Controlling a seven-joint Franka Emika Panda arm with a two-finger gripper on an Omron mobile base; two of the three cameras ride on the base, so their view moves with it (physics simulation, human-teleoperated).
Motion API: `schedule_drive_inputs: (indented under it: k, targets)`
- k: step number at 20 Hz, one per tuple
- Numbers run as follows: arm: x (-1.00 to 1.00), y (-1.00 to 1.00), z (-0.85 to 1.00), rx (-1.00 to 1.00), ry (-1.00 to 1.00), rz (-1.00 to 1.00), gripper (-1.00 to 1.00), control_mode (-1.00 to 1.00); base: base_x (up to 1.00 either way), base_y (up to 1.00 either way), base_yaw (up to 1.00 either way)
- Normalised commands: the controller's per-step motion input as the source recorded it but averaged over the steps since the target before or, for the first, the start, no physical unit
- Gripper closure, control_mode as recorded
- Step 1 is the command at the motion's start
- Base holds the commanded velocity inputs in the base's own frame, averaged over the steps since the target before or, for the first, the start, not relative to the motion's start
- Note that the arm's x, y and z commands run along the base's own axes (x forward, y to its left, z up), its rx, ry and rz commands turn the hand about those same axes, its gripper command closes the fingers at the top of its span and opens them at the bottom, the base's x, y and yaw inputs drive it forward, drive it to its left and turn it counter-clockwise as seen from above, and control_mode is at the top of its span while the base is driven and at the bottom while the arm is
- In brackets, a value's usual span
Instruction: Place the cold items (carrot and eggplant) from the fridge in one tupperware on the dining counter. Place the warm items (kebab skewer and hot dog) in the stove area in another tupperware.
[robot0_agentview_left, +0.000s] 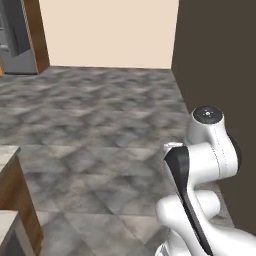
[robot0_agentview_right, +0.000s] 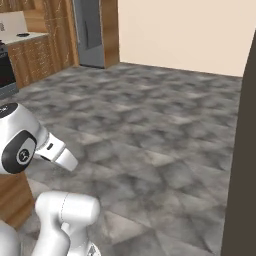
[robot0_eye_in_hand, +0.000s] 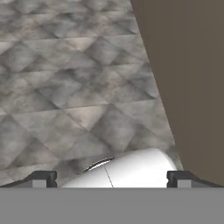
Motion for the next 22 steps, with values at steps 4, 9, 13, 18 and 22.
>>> schedule_drive_inputs:
  k: [4, 9, 13, 18, 22]
  targets:
    - [0.0, 0.0, 0.0, 0.0, 0.0, 0.0, -1.0, 1.0, 1.0, -0.31, 0.33]
    - [0.0, 0.0, 0.0, 0.0, 0.0, 0.0, -1.0, 1.0, 1.0, -0.28, 0.34]
    - [0.0, 0.0, 0.0, 0.0, 0.0, 0.0, -1.0, 1.0, 1.0, -0.24, 0.32]
    - [0.0, 0.0, 0.0, 0.0, 0.0, 0.0, -1.0, 1.0, 1.0, -0.2, 0.33]
    - [0.0, 0.0, 0.0, 0.0, 0.0, 0.0, -1.0, 1.0, 1.0, -0.16, 0.35]
